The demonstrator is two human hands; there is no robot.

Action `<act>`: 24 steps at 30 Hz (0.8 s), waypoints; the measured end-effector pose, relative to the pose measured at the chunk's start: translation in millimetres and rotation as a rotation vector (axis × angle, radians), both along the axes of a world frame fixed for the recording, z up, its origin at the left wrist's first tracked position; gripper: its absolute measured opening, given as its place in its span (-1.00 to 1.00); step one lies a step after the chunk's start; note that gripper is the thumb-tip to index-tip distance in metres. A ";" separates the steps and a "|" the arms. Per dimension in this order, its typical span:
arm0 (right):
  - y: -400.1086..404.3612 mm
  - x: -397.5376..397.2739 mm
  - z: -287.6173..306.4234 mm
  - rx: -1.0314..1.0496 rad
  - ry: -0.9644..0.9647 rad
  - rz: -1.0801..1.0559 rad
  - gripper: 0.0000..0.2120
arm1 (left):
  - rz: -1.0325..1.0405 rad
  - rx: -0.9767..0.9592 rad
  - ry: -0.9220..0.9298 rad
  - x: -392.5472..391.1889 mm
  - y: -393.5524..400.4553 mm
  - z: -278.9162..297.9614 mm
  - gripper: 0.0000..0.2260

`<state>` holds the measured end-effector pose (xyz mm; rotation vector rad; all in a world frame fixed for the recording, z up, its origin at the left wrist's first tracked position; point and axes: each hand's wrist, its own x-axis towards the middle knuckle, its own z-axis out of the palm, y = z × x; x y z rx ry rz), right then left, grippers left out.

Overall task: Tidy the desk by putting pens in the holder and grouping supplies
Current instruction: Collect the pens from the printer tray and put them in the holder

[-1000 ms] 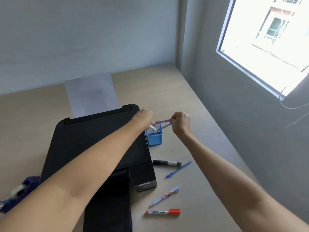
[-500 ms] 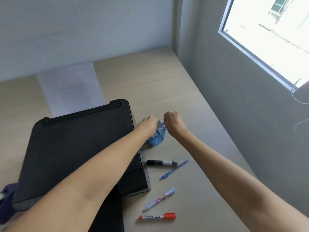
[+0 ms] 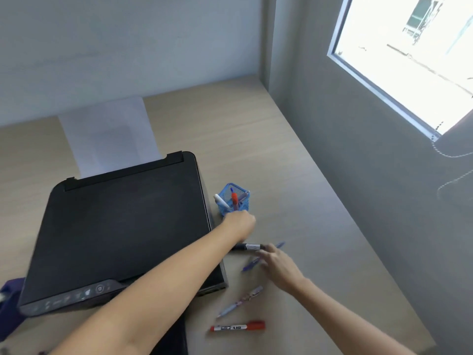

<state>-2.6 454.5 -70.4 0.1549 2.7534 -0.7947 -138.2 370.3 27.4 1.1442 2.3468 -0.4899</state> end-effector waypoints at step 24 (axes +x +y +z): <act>83.7 -86.4 78.8 -0.751 0.756 -0.890 -0.90 | 0.278 0.161 -0.059 -60.3 -30.9 115.5 -0.80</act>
